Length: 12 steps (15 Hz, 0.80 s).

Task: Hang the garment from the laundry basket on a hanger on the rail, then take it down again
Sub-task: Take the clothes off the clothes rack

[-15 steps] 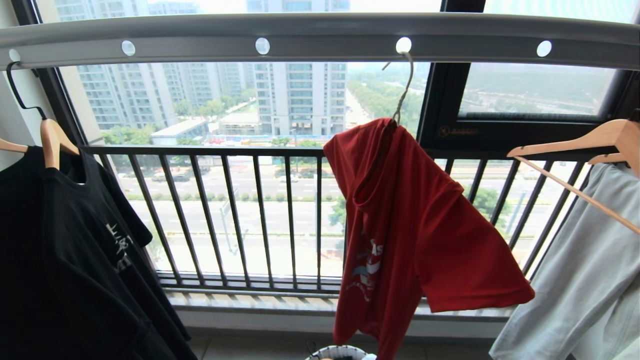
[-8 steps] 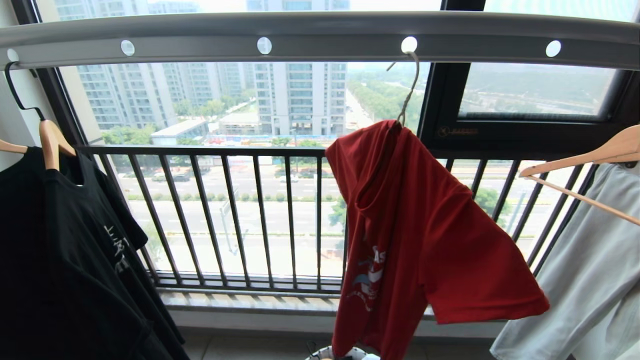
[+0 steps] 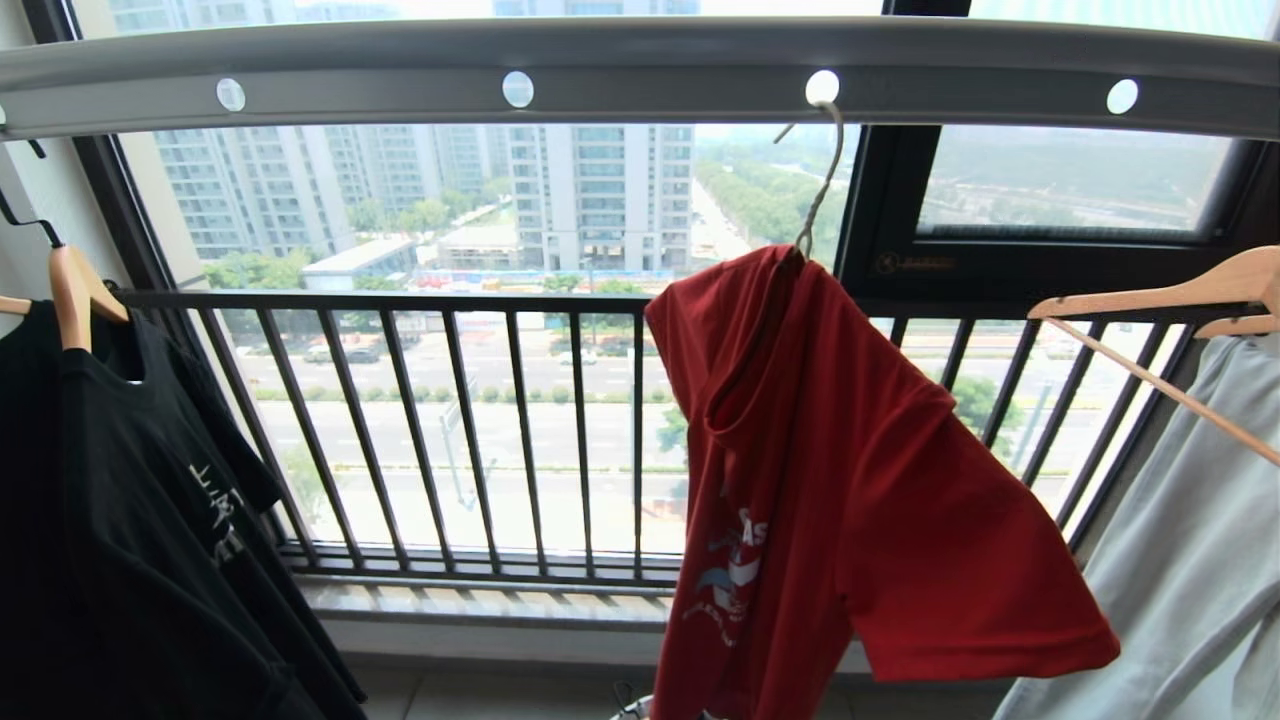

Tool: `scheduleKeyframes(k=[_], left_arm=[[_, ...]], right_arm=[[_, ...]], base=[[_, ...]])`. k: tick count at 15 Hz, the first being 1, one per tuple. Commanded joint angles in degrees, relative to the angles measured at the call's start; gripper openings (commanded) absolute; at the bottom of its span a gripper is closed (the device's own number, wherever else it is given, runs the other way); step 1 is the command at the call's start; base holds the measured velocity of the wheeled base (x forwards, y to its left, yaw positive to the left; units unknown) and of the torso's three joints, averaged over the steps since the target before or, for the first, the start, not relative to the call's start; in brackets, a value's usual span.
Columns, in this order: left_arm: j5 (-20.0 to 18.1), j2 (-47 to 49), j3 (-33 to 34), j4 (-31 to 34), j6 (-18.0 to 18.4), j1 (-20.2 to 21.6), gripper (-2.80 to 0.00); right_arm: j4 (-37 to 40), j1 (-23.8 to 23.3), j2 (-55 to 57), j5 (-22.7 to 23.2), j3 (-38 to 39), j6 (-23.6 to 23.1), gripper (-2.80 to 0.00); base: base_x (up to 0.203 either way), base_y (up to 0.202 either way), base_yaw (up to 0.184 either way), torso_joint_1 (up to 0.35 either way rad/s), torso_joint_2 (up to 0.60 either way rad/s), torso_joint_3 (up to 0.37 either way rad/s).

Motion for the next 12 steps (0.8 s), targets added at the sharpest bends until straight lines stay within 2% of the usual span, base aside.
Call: scheduleKeyframes(k=[1, 12], left_arm=[[0.0, 0.0, 0.1, 0.0, -0.1, 0.0, -2.80], [0.0, 0.0, 0.1, 0.0, -0.1, 0.0, -2.80]], right_arm=[[0.0, 0.0, 0.1, 0.1, 0.0, 0.0, -2.80], [0.0, 0.0, 0.1, 0.1, 0.0, -0.5, -2.80]], base=[[0.000, 0.000, 0.000, 0.000, 0.00, 0.000], [0.000, 0.000, 0.000, 0.000, 0.00, 0.000]])
